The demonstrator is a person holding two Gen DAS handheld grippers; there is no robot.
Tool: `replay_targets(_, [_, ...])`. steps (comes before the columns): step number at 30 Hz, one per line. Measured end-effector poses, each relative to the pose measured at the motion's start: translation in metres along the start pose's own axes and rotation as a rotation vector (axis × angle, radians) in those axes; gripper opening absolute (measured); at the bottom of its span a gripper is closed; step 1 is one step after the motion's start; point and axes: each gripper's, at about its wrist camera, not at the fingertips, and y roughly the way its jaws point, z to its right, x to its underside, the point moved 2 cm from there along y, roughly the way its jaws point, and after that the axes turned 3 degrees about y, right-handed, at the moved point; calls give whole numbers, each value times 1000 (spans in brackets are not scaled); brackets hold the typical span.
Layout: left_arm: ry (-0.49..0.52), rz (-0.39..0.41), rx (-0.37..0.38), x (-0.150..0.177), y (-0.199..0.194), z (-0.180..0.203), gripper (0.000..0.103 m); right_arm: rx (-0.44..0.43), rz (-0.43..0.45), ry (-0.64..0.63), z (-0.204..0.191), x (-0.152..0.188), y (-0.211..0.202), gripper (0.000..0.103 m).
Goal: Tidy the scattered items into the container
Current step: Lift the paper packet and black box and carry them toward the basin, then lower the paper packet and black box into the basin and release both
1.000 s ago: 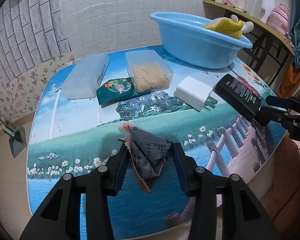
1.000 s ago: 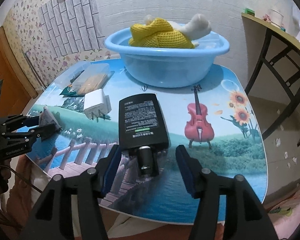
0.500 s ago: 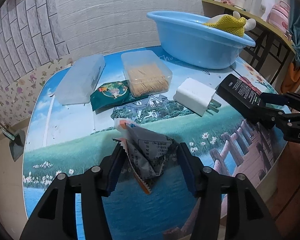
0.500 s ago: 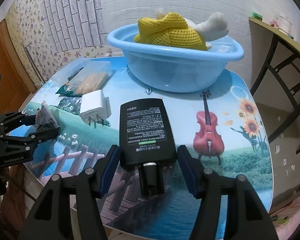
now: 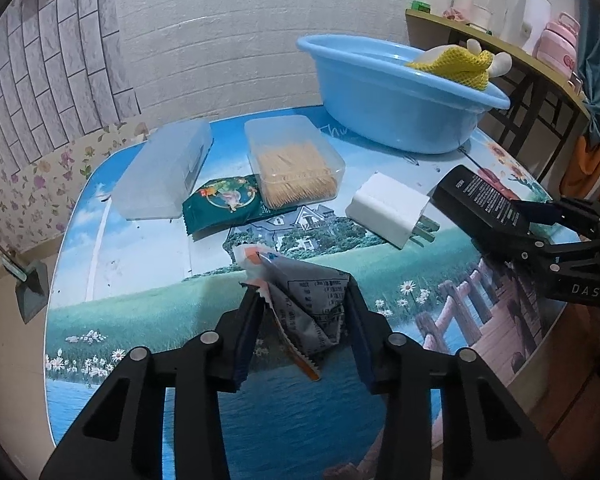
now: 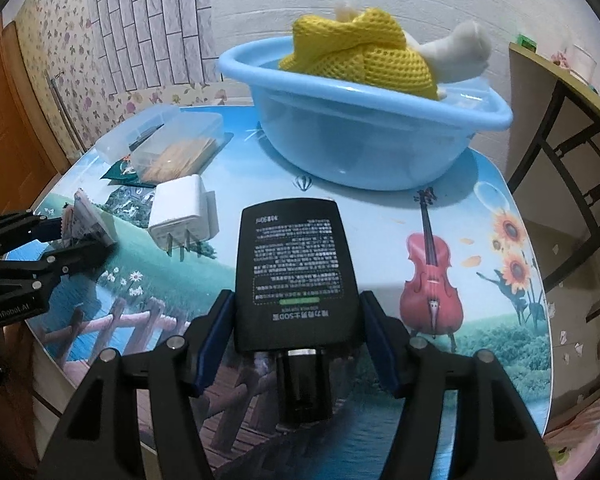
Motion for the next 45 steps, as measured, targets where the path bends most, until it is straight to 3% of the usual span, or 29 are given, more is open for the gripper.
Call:
replay_targets(14, [15,71,-7,-17,-32,9,38,-31,144,14,-1,-16,-51,60])
replay_targets(29, [33,184,14,-65,-67,18,38,-47,306,48,10,-42,-111,60])
replay_targets(45, [101,227,52,-127,-50,46,39,-25,317,91,42,-76,-88,60])
